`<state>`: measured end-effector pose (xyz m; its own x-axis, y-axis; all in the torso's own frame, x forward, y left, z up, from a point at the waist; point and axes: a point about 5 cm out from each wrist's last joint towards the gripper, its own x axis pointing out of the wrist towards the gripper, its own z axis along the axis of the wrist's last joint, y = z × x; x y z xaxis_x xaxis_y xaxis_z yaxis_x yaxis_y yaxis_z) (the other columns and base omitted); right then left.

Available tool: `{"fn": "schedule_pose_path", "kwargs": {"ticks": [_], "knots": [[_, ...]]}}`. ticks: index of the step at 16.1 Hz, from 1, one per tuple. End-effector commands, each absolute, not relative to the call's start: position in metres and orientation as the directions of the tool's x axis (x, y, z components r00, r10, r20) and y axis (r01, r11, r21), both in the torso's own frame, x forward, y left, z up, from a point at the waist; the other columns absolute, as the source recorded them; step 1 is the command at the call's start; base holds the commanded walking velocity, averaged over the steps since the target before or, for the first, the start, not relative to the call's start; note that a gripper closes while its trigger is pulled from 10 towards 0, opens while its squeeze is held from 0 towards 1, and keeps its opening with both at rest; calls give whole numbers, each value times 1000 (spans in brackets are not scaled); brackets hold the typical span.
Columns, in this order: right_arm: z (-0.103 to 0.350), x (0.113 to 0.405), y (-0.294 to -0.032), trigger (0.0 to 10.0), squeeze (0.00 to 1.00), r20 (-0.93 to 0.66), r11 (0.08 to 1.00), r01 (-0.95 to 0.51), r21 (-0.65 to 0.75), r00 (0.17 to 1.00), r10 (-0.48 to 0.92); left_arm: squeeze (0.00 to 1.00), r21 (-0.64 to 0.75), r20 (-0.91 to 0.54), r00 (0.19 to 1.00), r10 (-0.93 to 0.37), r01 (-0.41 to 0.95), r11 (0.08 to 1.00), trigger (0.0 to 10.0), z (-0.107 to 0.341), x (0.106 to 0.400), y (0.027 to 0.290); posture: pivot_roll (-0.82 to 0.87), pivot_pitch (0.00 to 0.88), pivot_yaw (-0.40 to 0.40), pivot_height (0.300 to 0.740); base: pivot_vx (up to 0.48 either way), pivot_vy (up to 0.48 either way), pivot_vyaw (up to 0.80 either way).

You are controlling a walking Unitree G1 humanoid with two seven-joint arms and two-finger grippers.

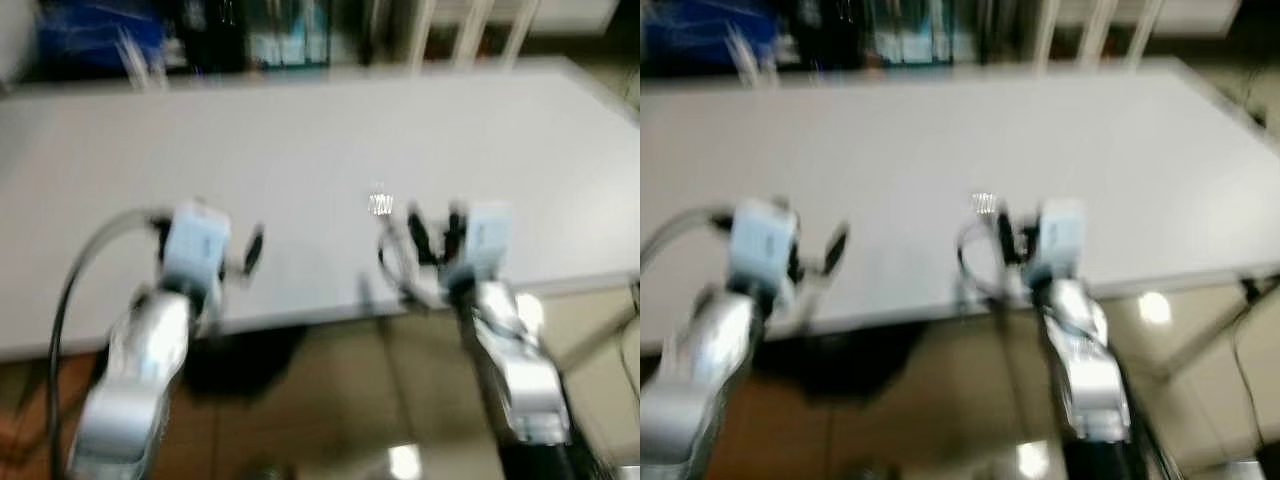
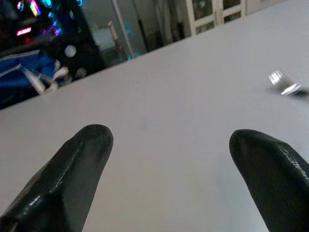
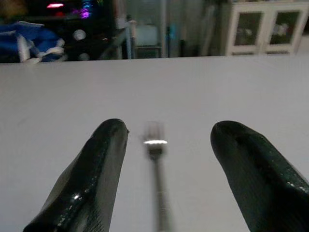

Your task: Setting the table

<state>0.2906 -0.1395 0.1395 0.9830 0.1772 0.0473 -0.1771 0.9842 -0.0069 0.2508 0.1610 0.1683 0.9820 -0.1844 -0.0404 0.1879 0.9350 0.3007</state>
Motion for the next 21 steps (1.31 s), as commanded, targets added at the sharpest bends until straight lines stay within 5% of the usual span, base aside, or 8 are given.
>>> {"fn": "schedule_pose_path", "kwargs": {"ticks": [1,6,10,13,15,17,19,21], "knots": [[142,288,-120,10000,0,52,957,-286,-44,956,288,0,318,-22,984,-174,172,932,10000,174,249,164,70,33,3,740,0,480,800],[135,293,-127,10000,0,-1,975,-193,112,981,194,0,333,-2,991,-136,128,934,10000,180,266,171,64,20,4,740,0,480,480],[100,298,-148,10000,0,-158,996,-63,68,985,73,0,326,-40,983,-180,183,927,10000,171,271,161,33,11,65,740,0,480,0],[72,305,-170,10000,0,-310,989,-51,-135,951,7,0,330,-37,980,-196,197,923,10000,172,276,158,6,4,92,740,0,480,0],[66,305,-172,10000,0,-403,995,35,-99,912,-72,0,314,-30,976,-216,214,925,10000,174,277,151,-19,13,87,740,0,480,0],[56,295,-181,10000,0,-418,960,198,-196,869,-265,0,327,-39,975,-218,219,919,10000,170,273,149,-31,11,61,740,0,480,0],[58,287,-168,10000,0,-301,904,-13,-427,945,-129,0,313,-35,980,-197,198,929,10000,172,271,152,-24,18,30,740,0,480,0],[66,278,-147,10000,333,-342,979,-151,-135,935,97,0,259,-23,989,-147,148,955,10000,170,267,158,37,20,-34,740,0,480,0]]}}
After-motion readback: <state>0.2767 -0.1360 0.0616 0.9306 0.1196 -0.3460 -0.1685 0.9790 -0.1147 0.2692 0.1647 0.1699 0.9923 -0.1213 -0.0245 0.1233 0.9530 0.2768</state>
